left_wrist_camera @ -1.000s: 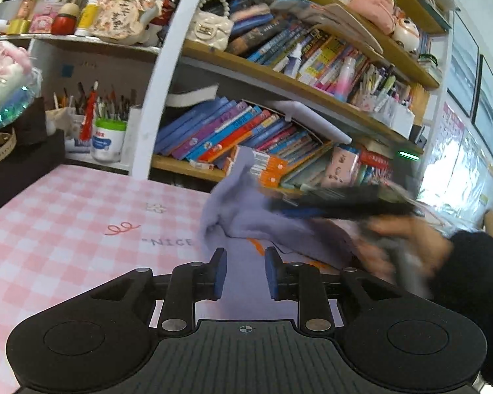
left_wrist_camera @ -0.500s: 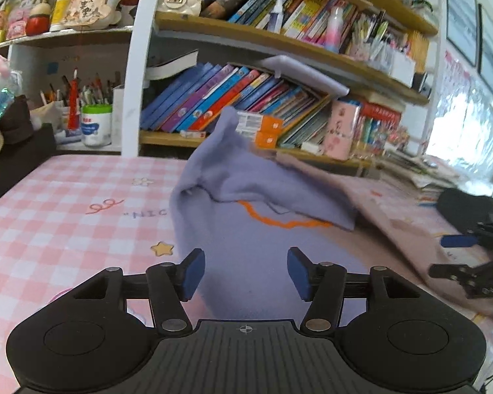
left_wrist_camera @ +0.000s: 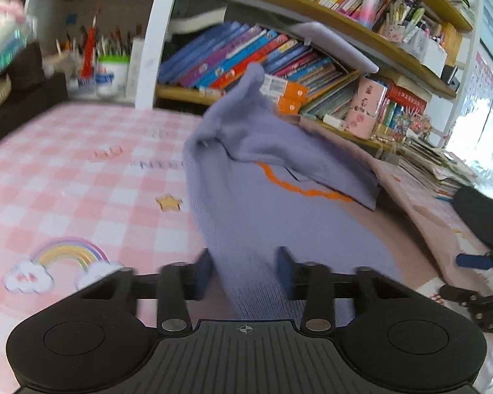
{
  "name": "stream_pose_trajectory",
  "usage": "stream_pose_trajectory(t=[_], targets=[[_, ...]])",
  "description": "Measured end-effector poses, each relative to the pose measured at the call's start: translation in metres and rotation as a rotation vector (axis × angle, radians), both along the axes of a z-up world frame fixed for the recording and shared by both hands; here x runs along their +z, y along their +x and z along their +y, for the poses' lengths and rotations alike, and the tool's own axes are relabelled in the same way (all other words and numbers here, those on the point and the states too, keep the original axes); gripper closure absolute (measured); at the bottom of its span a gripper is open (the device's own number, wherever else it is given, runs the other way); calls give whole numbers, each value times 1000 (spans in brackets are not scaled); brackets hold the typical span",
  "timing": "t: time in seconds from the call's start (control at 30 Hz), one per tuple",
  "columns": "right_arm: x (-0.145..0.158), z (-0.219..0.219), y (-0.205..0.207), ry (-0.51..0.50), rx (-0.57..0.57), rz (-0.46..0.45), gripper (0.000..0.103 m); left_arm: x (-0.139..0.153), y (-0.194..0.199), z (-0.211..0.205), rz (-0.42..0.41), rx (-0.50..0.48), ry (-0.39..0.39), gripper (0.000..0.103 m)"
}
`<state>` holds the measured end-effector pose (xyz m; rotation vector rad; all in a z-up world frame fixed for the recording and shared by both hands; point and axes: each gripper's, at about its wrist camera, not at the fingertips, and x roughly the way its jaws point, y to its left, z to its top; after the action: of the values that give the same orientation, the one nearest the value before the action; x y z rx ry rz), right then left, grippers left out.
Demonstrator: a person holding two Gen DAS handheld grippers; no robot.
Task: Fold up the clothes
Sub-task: 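Lay the sweater flat on the mat with both grippers, releasing the right gripper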
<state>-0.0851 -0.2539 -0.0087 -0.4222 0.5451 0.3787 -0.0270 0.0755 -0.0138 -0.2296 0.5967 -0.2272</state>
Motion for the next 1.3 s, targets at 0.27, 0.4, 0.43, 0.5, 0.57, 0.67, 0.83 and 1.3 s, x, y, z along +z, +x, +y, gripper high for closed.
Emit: stream_pose_trajectory(t=[0.27,0.4,0.43,0.5,0.57,0.67,0.83,1.3], targets=[[4,-10,21,-97,-69,-38,64,7,-10,15,-32,-59,-116,98],[28,-30,53,-167,-143,-133,97,20,-13,29,-72,-29,-116,98],[36,-36,64,-180,-169,-169,97,22,-12,32,-75,-21,-117,98],[47,-49,96,-220,-226,-214,98,23,-11,39,-75,5,-122,98],[53,-59,137,-254,-268,-232,98,21,-9,45,-67,27,-124,98],[56,-70,203,-295,-319,-239,98,17,-11,47,-42,46,-112,98],[25,-58,282,-360,-393,-194,95,16,-21,49,-21,59,-94,98],[15,-61,135,236,-127,68,38,6,-24,56,25,35,-38,94]])
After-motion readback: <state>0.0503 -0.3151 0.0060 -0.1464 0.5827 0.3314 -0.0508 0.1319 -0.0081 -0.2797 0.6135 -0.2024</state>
